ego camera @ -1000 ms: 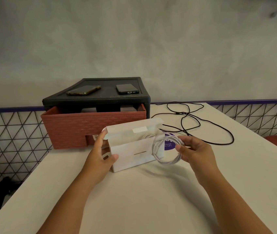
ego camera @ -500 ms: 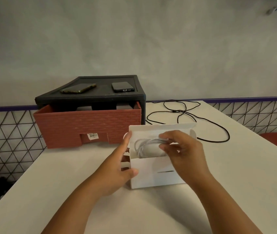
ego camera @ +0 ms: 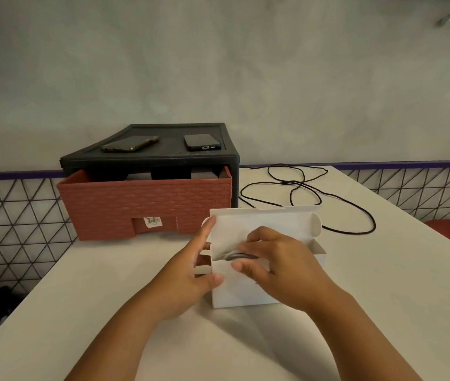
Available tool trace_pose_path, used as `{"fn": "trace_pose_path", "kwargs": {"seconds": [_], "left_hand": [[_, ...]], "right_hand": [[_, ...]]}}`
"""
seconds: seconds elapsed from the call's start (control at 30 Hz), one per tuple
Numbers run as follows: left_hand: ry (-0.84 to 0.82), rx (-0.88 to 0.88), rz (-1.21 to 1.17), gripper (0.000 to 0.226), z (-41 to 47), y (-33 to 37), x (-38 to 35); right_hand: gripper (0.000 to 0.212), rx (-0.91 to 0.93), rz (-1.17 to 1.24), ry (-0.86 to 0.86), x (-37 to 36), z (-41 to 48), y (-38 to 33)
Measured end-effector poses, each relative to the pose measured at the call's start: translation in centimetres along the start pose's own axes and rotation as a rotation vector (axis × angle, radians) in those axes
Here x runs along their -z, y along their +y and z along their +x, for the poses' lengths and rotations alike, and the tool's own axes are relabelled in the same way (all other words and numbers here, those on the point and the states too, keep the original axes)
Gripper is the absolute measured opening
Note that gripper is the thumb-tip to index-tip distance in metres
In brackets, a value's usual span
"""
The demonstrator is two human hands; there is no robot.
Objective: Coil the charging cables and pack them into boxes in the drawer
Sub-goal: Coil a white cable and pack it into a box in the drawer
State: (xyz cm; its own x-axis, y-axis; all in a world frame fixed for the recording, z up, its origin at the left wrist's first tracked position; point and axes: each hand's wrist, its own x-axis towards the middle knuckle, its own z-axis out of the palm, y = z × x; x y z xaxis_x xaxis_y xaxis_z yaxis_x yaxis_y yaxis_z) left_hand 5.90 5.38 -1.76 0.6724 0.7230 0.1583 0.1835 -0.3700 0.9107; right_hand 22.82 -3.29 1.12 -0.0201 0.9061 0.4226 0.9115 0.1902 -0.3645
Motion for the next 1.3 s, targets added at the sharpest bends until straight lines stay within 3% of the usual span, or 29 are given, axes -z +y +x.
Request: {"fn": "trace_pose_path", "kwargs": {"seconds": [0.1,0.27,0.37,0.53,0.67,0.7,0.77,1.0,1.3], "left_hand": [[0.003,0.018,-0.042,0.083,0.1,-0.1,0.1],[0.005,0.053,-0.155,0.077,0.2,-0.4,0.7],[0.025,0.074,-0.201,0.077,0.5,-0.7,1.4],[0.057,0.128,-0.200,0.072,0.6,-1.5,1.9],[0.088,0.163,-0.199,0.067,0.6,-1.4,1.4],[0.101,0.164,-0.198,0.063,0.6,-1.3,1.2],[0.118,0.143,-0.161,0.050,0.5,-1.1,0.9],[0.197,0.172,-0.075,0.032,0.5,-1.4,0.6],[0.063,0.171,-0.210,0.052,0.5,-1.9,0.9]], "right_hand": [[0.077,0.004,-0.169,-0.042,-0.2,0.1,0.3],[0.061,-0.007,-0.207,0.042,-1.2,-0.1,1.5],[0.041,-0.006,-0.154,0.321,-1.2,-0.1,2.4],[0.021,-0.478,0.274,0.583,-0.1,-0.1,3.9],[0.033,-0.675,0.557,0.335,-0.7,-0.1,4.7],[0.029,-0.690,0.590,0.242,-1.2,-0.1,4.7],[0.041,-0.689,0.567,0.140,-2.1,-0.1,4.6],[0.024,-0.708,0.518,0.171,-2.3,0.1,4.6],[0.054,-0.646,0.433,0.082,-2.9,0.2,4.7]]}}
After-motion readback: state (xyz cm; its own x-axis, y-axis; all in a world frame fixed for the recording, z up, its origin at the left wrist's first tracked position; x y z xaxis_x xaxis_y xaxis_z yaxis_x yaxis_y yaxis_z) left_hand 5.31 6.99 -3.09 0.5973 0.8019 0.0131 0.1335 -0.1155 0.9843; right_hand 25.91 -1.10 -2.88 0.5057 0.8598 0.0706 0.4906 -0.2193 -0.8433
